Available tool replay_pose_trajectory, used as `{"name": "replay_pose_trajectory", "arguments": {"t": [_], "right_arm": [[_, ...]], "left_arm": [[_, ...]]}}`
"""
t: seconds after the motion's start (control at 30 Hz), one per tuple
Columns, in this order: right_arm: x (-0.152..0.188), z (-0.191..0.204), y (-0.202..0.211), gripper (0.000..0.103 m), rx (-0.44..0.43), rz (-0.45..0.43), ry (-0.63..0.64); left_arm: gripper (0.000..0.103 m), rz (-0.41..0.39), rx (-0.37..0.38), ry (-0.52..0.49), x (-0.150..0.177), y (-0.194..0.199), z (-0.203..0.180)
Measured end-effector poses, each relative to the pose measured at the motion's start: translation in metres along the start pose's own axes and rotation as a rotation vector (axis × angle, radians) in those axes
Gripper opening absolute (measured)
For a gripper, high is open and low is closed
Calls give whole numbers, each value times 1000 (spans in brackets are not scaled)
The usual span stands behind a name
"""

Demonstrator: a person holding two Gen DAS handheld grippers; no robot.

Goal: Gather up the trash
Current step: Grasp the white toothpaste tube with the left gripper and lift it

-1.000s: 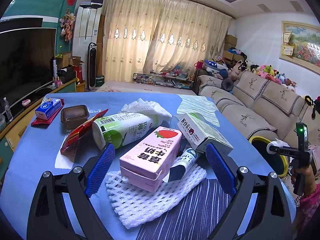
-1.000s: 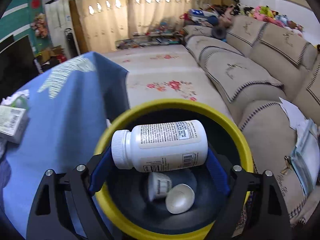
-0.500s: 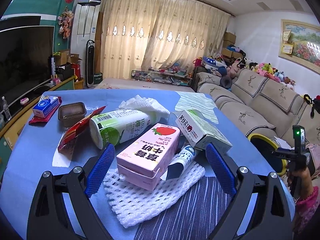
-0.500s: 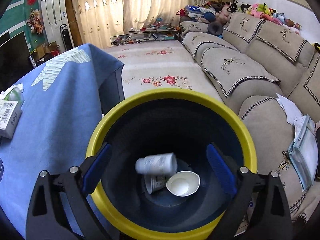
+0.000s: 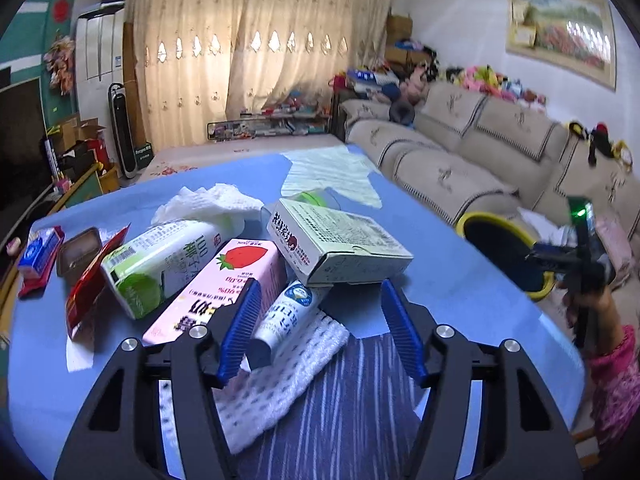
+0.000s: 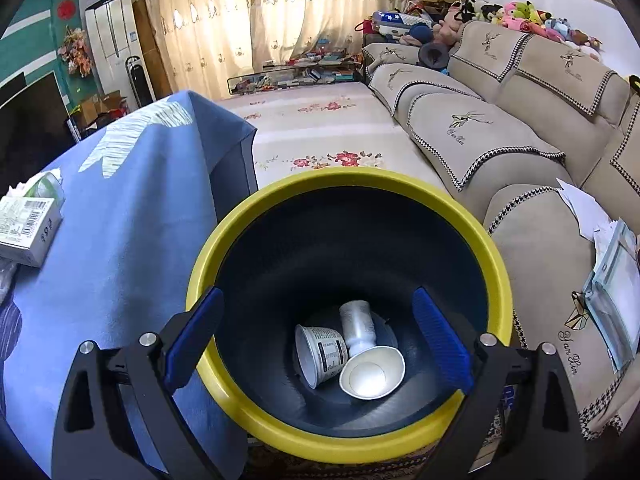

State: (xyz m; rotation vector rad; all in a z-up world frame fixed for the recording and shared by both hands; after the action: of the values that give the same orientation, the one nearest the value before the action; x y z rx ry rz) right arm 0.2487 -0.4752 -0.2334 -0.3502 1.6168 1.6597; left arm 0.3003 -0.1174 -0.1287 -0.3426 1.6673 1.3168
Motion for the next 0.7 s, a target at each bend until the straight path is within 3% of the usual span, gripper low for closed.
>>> {"name": "replay_pose_trajectory", "arguments": {"t": [0.23,0.53,0.7], "right_arm": [[3,-5,1,91,-9,11,-13],[6,-11,-2,91,-22,18,-29],[7,-12,-1,91,-34,18,-38]], "left_arm": [[36,113,-32,-52,2,-27,1],[23,199,-92,-81,6,-44,5],[19,210,-102,-85,8,-42,4]]}}
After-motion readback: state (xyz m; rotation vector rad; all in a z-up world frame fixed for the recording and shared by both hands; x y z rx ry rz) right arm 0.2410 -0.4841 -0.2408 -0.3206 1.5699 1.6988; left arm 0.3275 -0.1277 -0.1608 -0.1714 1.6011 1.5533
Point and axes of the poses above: each gripper's, at about its wrist camera, not at the fingertips, and y roughly against the way its jaws point, z to its left, x to its underside, the point moved 4 cm from there along -y, roughly the way its jaws point, and after that the axes turned 6 degrees about -y, right-handed, at the moved point
